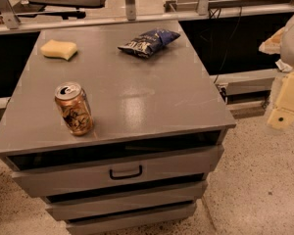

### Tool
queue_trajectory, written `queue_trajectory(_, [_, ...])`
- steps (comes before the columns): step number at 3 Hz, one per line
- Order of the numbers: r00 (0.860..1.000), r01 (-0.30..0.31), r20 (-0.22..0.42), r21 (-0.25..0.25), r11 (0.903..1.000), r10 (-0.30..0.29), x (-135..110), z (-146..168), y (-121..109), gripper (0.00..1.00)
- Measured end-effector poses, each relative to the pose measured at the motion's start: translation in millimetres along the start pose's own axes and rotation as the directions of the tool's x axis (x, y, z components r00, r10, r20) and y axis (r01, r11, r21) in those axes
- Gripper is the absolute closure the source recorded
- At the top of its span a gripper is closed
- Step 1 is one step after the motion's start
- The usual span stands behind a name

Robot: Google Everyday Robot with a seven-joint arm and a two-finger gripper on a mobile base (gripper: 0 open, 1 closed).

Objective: Move orange can near sponge

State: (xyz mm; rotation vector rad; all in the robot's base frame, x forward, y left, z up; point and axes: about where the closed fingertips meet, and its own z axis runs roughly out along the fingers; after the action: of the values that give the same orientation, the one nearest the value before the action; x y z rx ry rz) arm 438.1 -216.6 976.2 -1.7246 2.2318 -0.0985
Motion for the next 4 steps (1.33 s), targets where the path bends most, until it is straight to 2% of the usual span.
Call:
queue_trajectory(1, [1.0,0.0,0.0,0.0,1.0,0.0,0.0,0.0,0.0,0.0])
queue_trajectory(2, [0.999,0.014,0.049,-0.015,0.9998,-0.013,-4.3,-0.3,-3.3,0.0])
queue_trajectory(3, [0.985,0.005,0.175,-0.069,0.9976,0.007,-29.4,28.4,-3.2,0.0])
queue_trajectory(4, [0.916,0.023,0.4,-0.132,0.9911,0.032,-101.6,54.9,-1.3,0.0])
